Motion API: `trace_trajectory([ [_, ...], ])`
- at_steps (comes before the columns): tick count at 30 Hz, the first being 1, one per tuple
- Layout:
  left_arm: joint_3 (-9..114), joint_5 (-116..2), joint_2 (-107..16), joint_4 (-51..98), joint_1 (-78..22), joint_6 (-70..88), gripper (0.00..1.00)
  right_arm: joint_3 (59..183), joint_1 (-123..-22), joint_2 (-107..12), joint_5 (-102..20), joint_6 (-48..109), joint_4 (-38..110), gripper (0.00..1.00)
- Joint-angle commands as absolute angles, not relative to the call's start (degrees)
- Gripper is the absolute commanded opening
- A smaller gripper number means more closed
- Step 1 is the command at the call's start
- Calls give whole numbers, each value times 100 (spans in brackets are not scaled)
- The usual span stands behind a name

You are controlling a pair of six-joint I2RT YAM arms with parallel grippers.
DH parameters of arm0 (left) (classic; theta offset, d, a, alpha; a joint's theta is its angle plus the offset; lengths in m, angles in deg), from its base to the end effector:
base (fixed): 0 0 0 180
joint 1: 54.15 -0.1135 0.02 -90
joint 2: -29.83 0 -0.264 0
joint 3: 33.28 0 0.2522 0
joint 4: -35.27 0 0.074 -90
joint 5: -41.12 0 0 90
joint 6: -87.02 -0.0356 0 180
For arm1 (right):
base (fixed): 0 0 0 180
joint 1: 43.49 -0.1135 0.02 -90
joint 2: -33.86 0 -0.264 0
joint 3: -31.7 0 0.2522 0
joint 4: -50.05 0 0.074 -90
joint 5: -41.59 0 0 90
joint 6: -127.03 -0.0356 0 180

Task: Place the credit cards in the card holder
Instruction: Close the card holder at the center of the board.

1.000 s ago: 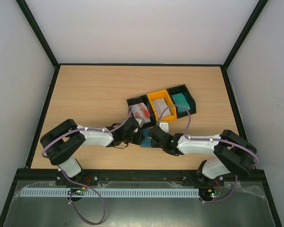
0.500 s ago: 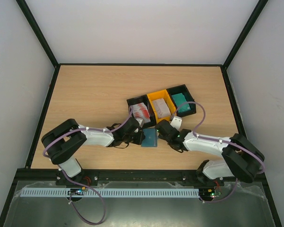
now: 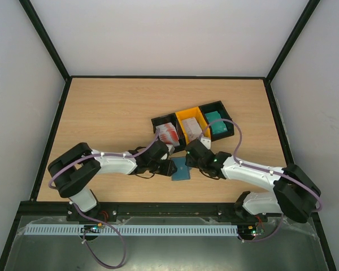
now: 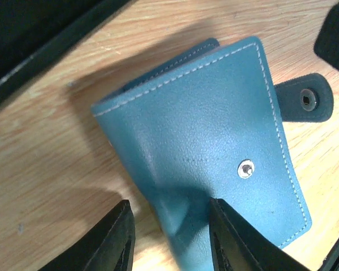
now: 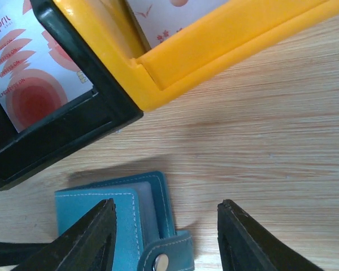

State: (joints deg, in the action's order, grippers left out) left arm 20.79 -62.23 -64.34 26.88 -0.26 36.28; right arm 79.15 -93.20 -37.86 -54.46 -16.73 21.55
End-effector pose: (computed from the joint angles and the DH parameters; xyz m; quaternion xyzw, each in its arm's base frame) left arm 0.1726 -0.2505 0.1330 0.1591 0.9160 -0.3303 0.1630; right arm 0.1537 0.1755 0.1734 0.0503 0.9452 0.2193 0.2367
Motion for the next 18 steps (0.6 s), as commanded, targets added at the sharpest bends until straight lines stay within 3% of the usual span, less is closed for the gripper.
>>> trace_trajectory([
  [1,1915,-6371,-6553,1587,44,3739,40,8283,-9302,-4117,-5532,-1501,1725,46],
  [13,1891,-6379,-6422,1719,44,3958,52,8483,-9303,-4280,-5223,-1132,1072,34],
  [18,1884,-6293,-6374,1759,44,4084,56,8705,-9306,-4305,-4912,-897,991,44],
])
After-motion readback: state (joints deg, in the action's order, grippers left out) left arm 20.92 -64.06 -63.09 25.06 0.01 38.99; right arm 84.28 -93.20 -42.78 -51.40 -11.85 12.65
